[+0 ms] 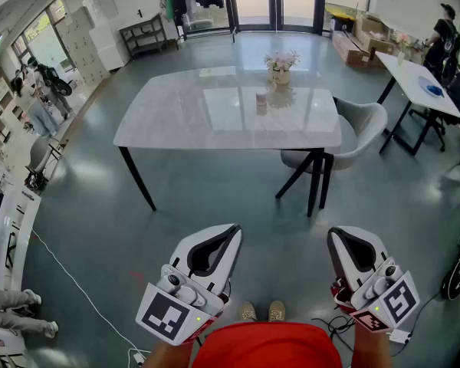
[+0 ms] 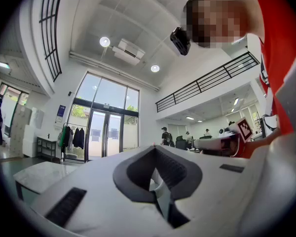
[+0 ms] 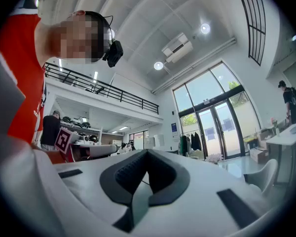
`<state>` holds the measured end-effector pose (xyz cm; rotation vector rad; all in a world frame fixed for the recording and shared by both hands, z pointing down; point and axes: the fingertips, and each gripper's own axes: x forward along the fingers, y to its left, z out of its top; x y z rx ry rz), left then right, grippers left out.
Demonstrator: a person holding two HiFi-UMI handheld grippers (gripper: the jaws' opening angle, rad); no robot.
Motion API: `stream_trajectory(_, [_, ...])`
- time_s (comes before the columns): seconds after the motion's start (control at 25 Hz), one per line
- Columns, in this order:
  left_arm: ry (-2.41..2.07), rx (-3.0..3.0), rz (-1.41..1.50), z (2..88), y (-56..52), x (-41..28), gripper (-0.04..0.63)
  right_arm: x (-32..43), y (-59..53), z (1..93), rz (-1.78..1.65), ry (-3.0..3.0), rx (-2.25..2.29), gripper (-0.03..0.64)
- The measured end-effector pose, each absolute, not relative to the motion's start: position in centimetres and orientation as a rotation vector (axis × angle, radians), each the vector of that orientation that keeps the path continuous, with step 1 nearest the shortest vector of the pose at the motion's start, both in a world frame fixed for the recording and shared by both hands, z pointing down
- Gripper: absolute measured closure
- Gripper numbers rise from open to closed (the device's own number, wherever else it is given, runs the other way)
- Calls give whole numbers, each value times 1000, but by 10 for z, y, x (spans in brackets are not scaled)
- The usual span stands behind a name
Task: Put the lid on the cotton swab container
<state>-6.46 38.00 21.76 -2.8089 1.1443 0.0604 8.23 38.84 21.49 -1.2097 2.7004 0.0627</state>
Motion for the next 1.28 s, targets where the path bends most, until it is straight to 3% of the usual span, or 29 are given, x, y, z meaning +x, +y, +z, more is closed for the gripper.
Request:
stream_trajectory(0.48, [1148,-2792,53,219,378,-48,586,99,384,221,49,2706,-1185,621])
stream_trajectory(0.64, [1159,-2735,169,203,373,-44,586,107,381,218,5,2677,-1146,618])
stream_trajectory(1.28, [1296,-2700,67,213,322,-16,588,158,336,218,12,2673,-1062,617])
